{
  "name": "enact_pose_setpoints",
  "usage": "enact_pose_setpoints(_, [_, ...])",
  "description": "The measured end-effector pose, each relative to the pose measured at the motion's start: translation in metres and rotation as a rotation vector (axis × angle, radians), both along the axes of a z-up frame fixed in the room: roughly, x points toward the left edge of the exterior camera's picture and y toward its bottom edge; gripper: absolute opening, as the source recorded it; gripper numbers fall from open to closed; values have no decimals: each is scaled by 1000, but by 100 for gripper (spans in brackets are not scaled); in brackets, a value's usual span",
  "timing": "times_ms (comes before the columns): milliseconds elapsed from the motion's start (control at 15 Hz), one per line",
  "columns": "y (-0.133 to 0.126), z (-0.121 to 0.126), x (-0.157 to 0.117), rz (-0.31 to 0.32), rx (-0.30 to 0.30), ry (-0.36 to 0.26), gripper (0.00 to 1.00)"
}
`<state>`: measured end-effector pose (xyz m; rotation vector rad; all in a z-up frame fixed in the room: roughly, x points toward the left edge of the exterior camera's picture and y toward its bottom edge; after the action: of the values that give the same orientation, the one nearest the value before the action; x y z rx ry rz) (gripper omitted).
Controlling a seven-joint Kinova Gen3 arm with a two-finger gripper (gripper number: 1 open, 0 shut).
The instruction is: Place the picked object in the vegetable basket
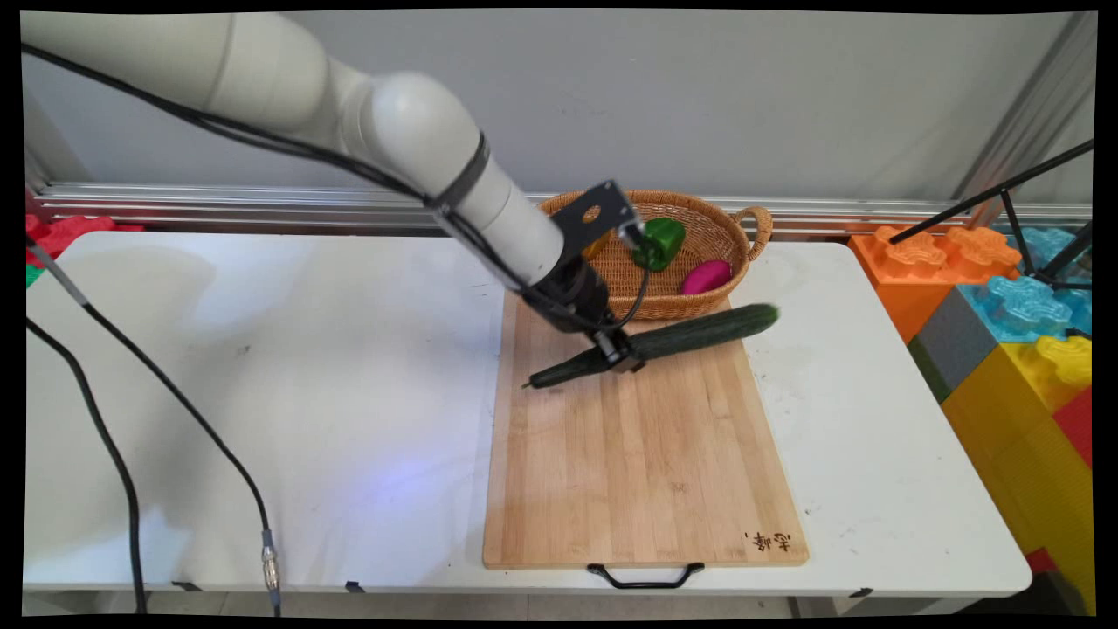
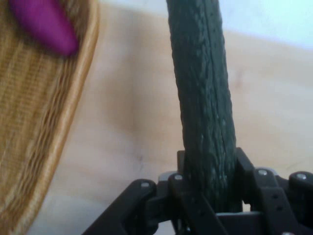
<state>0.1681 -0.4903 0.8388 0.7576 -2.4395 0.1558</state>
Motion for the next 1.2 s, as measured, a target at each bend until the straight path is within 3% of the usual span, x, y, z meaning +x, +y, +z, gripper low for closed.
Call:
enact_pose_setpoints(467, [-22,72,-21,62,-125,88,0])
enact_pose_setpoints(733, [-50,94,-16,113,-233,79,0])
enact_pose_setpoints(1000, [-83,88,1,157,-307,28,0])
enact_pose_setpoints(1200, [-102,65,9,159,-310,-4,0])
